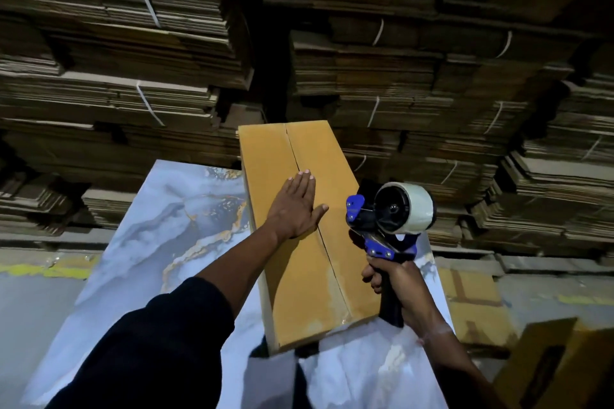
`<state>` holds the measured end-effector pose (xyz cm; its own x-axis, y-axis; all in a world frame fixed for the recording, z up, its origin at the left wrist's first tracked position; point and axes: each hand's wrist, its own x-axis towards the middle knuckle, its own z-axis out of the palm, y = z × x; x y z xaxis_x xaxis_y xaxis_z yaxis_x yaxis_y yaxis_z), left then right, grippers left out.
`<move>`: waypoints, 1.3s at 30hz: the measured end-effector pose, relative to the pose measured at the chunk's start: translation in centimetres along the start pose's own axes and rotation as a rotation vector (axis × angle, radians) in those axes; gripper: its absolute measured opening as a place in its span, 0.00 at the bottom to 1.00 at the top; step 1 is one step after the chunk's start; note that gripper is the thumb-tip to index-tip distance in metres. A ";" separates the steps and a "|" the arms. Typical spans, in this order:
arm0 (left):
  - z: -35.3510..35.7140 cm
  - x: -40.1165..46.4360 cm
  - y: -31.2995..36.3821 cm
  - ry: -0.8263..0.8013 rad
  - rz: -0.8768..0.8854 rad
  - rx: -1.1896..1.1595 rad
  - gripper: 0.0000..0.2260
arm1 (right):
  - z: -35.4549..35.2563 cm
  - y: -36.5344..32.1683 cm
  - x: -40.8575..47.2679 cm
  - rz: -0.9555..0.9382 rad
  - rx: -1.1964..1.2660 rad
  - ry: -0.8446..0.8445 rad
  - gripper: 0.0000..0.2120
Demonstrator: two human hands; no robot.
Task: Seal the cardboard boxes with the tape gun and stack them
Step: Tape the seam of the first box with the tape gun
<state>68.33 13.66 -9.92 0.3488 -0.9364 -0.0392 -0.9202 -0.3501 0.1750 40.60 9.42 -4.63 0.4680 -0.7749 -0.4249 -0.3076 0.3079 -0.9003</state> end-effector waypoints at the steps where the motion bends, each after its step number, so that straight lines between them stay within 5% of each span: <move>1: -0.1 0.8 -0.5 -0.001 0.002 0.002 0.38 | 0.1 -0.3 0.3 0.009 -0.012 0.002 0.14; 17: 0.4 6.8 -4.1 0.017 0.028 0.035 0.40 | 6.9 -9.5 14.2 0.017 0.133 -0.066 0.07; 39: -3.1 20.1 -11.4 0.099 -0.270 0.040 0.40 | 7.4 -7.0 16.4 -0.015 0.214 0.033 0.03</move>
<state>86.37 -1.05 -9.64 0.5958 -0.8029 0.0180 -0.7974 -0.5888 0.1326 56.63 -1.37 -5.96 0.4430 -0.7968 -0.4109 -0.1159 0.4036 -0.9076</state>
